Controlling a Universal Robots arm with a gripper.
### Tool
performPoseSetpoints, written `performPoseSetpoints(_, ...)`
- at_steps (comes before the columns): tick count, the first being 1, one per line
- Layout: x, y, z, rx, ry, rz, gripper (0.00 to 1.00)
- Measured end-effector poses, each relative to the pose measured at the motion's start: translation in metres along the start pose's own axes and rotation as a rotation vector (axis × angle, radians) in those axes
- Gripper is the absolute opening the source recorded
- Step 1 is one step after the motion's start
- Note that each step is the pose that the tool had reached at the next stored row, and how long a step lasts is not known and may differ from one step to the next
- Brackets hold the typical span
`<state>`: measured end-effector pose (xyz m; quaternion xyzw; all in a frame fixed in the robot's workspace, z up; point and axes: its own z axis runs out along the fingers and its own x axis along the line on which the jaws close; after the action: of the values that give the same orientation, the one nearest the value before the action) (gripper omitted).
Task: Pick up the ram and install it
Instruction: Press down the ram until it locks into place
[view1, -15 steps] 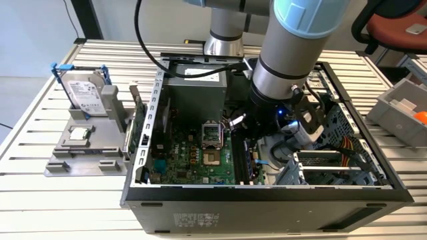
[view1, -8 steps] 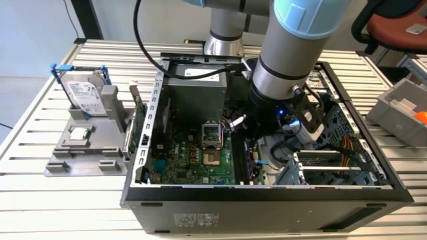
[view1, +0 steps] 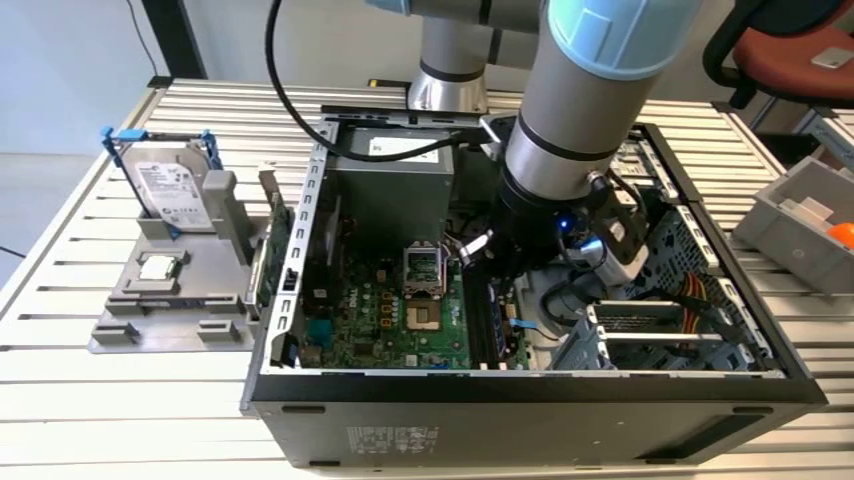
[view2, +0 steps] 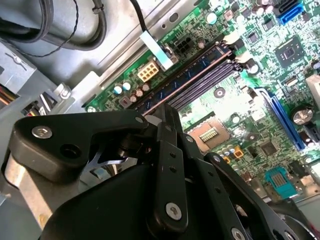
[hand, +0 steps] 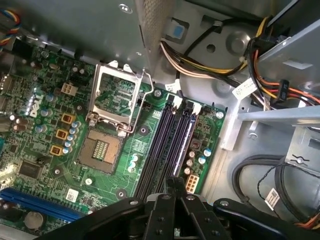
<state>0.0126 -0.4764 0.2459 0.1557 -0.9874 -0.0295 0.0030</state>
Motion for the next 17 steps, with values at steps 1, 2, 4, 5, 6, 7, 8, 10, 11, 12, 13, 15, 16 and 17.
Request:
performPoseSetpoints(1,0.0000,-0.0001,0.0000,-0.0030,-0.0004,-0.009,0.00)
performPoseSetpoints(2,0.0000,0.0000,0.0001,-0.0077,-0.0014,-0.019,0.00)
performPoseSetpoints(4,0.0000,0.0000,0.0000,-0.0116,-0.0012,-0.042,0.00)
performPoseSetpoints(5,0.0000,0.0001,0.0001,-0.0125,-0.0007,-0.054,0.00)
performPoseSetpoints(6,-0.0001,0.0000,0.0001,-0.0128,-0.0003,-0.062,0.00)
performPoseSetpoints(7,-0.0002,0.0000,0.0001,-0.0129,0.0001,-0.069,0.00)
performPoseSetpoints(8,-0.0003,-0.0001,0.0000,-0.0129,0.0005,-0.075,0.00)
performPoseSetpoints(10,-0.0010,-0.0003,0.0000,-0.0129,0.0013,-0.087,0.00)
performPoseSetpoints(11,-0.0012,-0.0004,0.0000,-0.0128,0.0018,-0.093,0.00)
performPoseSetpoints(12,-0.0014,-0.0005,0.0000,-0.0128,0.0021,-0.099,0.00)
performPoseSetpoints(13,-0.0015,-0.0005,0.0000,-0.0128,0.0024,-0.104,0.00)
performPoseSetpoints(15,-0.0019,-0.0006,0.0000,-0.0130,0.0028,-0.112,0.00)
performPoseSetpoints(16,-0.0021,-0.0007,0.0000,-0.0130,0.0030,-0.115,0.00)
performPoseSetpoints(17,-0.0022,-0.0007,0.0000,-0.0130,0.0033,-0.119,0.00)
